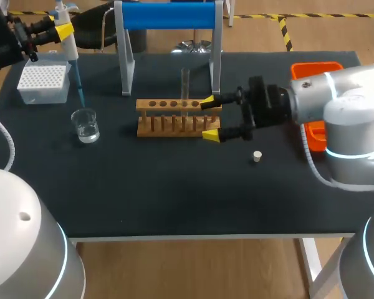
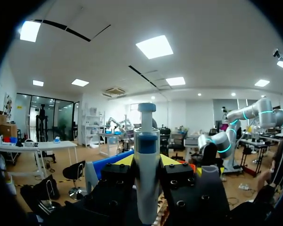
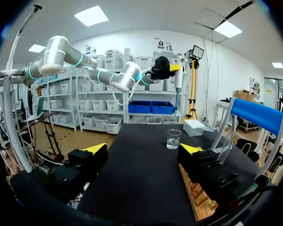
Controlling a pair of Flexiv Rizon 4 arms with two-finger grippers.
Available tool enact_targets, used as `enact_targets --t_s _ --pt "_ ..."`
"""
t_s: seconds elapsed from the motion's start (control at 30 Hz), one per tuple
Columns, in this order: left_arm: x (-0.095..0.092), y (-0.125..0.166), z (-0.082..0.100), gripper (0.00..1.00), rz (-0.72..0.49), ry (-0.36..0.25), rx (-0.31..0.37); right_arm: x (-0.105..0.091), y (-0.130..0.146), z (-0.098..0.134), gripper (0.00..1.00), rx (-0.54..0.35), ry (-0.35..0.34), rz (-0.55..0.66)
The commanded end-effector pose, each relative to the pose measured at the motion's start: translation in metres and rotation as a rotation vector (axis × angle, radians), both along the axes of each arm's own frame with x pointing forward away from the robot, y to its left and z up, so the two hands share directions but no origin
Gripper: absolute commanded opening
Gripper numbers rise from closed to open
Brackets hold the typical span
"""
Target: Invert the test tube, pick up the pipette, mount the tip to pipette, aspirate from beaker and dispense into the tube, eject the tip, return the pipette, and cap with the stopper.
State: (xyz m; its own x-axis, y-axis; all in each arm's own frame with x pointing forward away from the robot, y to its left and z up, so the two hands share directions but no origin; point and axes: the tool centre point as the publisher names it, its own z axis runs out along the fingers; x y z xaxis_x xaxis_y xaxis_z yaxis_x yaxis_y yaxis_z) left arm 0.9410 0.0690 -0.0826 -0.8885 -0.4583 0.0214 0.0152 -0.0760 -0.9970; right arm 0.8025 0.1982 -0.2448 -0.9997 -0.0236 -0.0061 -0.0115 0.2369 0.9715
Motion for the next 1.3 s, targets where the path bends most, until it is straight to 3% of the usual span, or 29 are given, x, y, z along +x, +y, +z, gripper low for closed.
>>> enact_targets --t_s 0.03,0.37,0.73,0.97,1.3 --pt "0.000 0.000 0.000 0.00 -0.002 -0.001 -0.001 -0.002 0.030 -0.005 1.00 -0.052 -0.011 -0.053" --pt "0.000 0.000 0.000 0.00 -0.002 -0.001 -0.001 0.000 0.096 -0.012 1.00 -0.151 -0.034 -0.164" --pt "0.000 0.000 0.000 0.00 -0.002 -0.001 -0.001 0.003 0.151 -0.015 1.00 -0.246 -0.062 -0.231" --pt "0.000 0.000 0.000 0.00 -0.002 -0.001 -0.001 0.012 0.176 -0.024 1.00 -0.309 -0.066 -0.278" --pt "0.000 0.000 0.000 0.00 -0.002 -0.001 -0.001 0.025 0.190 -0.037 1.00 -0.349 -0.073 -0.320"
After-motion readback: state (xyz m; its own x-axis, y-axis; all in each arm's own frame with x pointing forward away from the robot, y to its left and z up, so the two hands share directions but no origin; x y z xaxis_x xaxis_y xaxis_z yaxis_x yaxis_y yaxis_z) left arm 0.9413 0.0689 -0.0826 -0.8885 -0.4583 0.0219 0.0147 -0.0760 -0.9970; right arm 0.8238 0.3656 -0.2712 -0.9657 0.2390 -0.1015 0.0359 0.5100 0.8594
